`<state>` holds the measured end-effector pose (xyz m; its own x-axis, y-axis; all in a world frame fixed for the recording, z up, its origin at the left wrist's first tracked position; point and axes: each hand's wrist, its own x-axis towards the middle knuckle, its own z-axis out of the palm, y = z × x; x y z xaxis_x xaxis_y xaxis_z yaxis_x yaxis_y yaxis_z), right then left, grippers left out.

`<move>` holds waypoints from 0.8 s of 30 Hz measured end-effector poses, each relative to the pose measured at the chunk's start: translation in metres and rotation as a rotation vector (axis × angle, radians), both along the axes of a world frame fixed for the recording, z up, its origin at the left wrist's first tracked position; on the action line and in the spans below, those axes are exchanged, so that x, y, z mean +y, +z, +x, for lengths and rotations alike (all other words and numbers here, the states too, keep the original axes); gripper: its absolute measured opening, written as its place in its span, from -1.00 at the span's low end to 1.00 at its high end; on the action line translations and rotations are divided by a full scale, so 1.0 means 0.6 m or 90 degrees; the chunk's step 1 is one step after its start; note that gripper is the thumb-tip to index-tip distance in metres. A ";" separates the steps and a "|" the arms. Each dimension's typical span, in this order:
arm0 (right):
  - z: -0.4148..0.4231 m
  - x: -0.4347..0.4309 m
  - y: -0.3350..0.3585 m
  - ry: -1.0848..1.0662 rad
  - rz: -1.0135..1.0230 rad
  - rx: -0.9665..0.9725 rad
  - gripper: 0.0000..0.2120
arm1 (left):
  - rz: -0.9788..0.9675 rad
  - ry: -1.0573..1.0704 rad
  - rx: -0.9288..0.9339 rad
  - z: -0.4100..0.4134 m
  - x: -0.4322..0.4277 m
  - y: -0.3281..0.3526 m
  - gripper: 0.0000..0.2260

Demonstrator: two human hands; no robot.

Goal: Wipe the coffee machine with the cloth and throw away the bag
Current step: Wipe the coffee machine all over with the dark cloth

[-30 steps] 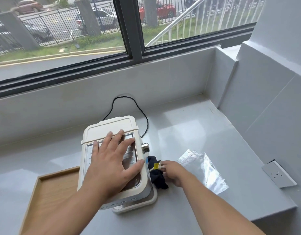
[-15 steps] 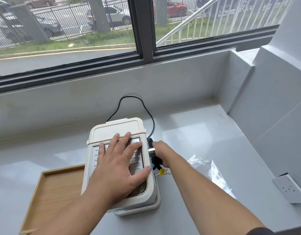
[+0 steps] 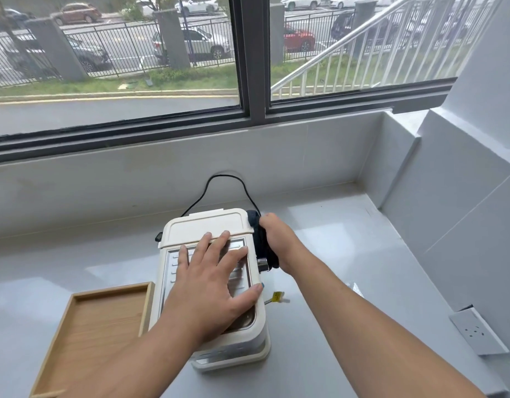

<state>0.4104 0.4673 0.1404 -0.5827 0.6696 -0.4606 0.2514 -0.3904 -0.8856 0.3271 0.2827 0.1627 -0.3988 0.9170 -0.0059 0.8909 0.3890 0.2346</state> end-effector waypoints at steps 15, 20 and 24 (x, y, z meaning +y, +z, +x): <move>-0.016 -0.055 0.096 0.115 0.640 -0.190 -0.73 | 0.032 -0.033 -0.055 -0.004 0.000 0.007 -0.37; -0.044 -0.098 0.107 0.151 0.562 -0.208 -0.82 | 0.233 0.066 -0.290 -0.026 -0.013 0.020 -0.80; -0.042 -0.127 0.116 0.185 0.536 -0.227 -0.83 | 0.309 0.152 -0.390 -0.054 -0.022 0.032 -0.83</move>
<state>0.3850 0.3909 0.2102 -0.6968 0.7131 -0.0777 0.5477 0.4589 -0.6996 0.2949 0.2698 0.1819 -0.6388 0.7641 0.0901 0.4559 0.2816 0.8443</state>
